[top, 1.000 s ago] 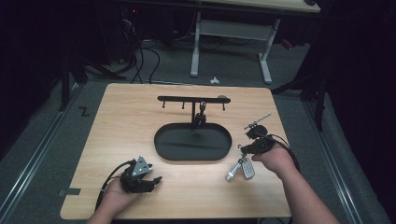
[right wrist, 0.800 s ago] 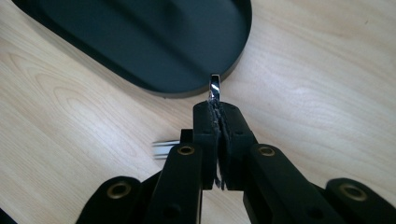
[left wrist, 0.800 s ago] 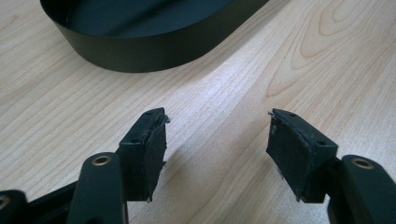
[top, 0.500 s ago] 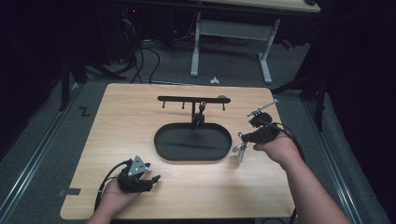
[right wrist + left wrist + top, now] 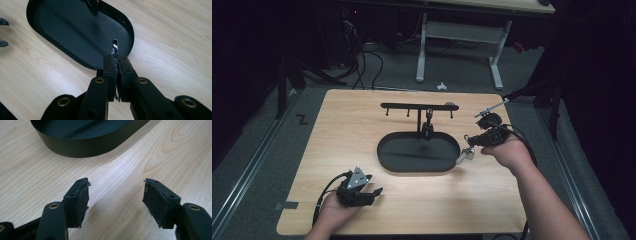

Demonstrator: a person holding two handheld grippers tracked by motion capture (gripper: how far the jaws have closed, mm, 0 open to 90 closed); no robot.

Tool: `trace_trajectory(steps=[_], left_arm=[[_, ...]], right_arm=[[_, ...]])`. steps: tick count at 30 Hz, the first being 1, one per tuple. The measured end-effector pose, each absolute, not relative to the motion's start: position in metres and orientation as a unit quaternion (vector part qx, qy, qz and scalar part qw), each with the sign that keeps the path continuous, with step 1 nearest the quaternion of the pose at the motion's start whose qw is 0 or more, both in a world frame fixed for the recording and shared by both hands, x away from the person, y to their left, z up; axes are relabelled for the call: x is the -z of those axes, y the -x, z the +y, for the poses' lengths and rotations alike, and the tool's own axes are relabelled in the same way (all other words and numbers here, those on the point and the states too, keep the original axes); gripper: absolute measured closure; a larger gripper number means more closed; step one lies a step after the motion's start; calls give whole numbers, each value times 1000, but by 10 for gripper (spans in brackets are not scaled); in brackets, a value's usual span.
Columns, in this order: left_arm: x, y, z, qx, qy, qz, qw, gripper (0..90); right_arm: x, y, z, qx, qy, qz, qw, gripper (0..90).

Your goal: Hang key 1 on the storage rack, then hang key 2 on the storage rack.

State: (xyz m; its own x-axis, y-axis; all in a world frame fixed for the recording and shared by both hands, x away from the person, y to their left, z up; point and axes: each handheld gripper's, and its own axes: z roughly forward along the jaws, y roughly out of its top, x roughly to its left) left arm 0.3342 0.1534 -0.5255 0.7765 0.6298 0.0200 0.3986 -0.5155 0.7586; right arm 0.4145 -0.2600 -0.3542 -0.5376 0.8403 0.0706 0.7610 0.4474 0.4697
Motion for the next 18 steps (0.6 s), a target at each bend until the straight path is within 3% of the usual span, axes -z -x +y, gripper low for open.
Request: trace_trajectory(steps=[18], left_arm=[[526, -333, 159, -146, -858, 304, 387, 375]], right_arm=[[334, -438, -232, -229, -453, 857, 88, 871]])
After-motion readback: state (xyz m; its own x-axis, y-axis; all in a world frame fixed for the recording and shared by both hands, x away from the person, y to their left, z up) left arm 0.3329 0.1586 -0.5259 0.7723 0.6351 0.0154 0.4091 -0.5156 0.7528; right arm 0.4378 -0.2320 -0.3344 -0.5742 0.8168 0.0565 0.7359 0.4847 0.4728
